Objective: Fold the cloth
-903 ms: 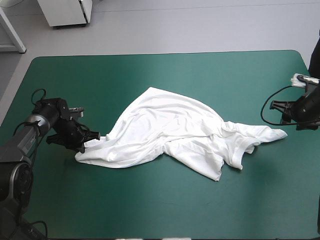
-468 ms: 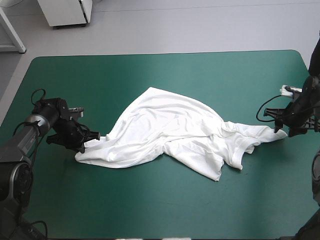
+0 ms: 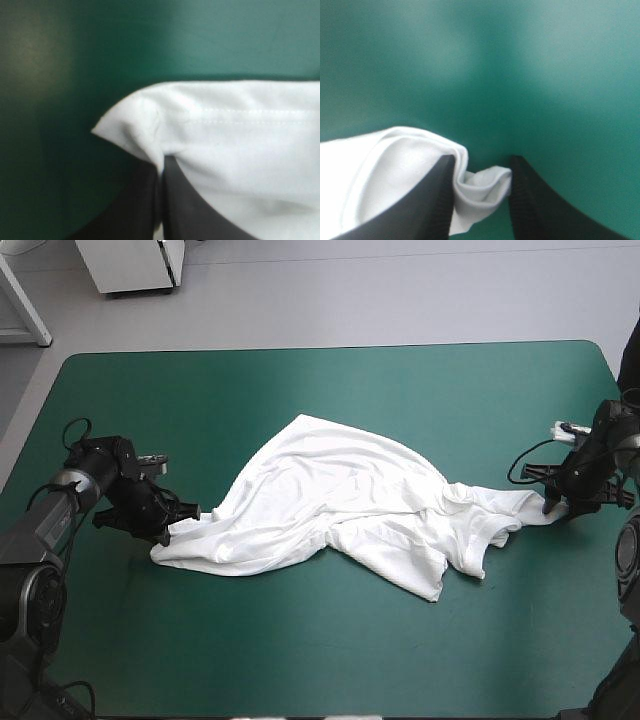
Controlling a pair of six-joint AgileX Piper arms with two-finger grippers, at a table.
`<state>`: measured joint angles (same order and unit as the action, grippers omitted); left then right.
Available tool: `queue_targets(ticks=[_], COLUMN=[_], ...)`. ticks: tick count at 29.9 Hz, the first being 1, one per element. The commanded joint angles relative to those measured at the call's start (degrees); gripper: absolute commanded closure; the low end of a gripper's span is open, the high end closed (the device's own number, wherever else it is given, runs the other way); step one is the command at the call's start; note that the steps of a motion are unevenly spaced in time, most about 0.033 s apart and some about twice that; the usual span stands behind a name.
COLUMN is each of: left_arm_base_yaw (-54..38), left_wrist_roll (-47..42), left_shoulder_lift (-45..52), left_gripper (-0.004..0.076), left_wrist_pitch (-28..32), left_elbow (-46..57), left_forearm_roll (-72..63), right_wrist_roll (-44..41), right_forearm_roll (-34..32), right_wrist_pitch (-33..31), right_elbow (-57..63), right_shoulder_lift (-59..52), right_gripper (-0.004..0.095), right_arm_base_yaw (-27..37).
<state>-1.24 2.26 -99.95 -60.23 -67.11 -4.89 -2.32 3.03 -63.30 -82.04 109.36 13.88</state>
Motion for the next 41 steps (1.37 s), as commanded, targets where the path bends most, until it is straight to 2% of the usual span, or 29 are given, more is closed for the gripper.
queue_targets(ticks=[1, 2, 8, 18, 24, 34, 41], left_arm_base_yaw=[0.0, 0.0, 0.0, 0.0, 0.0, 0.0, 0.0], left_wrist_roll=[0.0, 0.0, 0.1, 1.7, 2.9, 5.4, 7.3], left_shoulder_lift=[-0.2, -0.2, 4.0, 14.7, 17.4, 17.5, 17.5], left_gripper=[0.0746, 0.0746, 0.0746, 0.0746, 0.0746, 0.0746, 0.0746], left_wrist_pitch=[7.3, 7.2, 5.8, 1.0, -1.0, -1.2, 0.3], left_elbow=[-0.1, -0.2, -2.7, -16.1, -30.5, -55.5, -70.7], left_forearm_roll=[0.9, 0.9, -0.1, -0.7, -2.0, -8.8, -12.7], right_wrist_roll=[0.9, 1.2, 1.2, 3.1, 5.8, 6.8, 9.3], right_forearm_roll=[-0.3, 0.3, 2.4, 8.0, 13.4, 15.6, 19.0], right_wrist_pitch=[-0.8, -0.8, -1.5, 0.0, -1.4, -5.4, -5.8], right_elbow=[-0.8, -0.8, -0.9, -5.8, -19.3, -45.8, -61.2], right_shoulder_lift=[-1.3, -1.5, -7.3, -23.8, -27.3, -27.3, -27.3], right_gripper=[0.0882, 0.0918, 0.0925, 0.0925, 0.0924, 0.0924, 0.0924], right_arm_base_yaw=[-0.3, -0.3, -0.3, -0.3, -0.3, -0.3, -0.3])
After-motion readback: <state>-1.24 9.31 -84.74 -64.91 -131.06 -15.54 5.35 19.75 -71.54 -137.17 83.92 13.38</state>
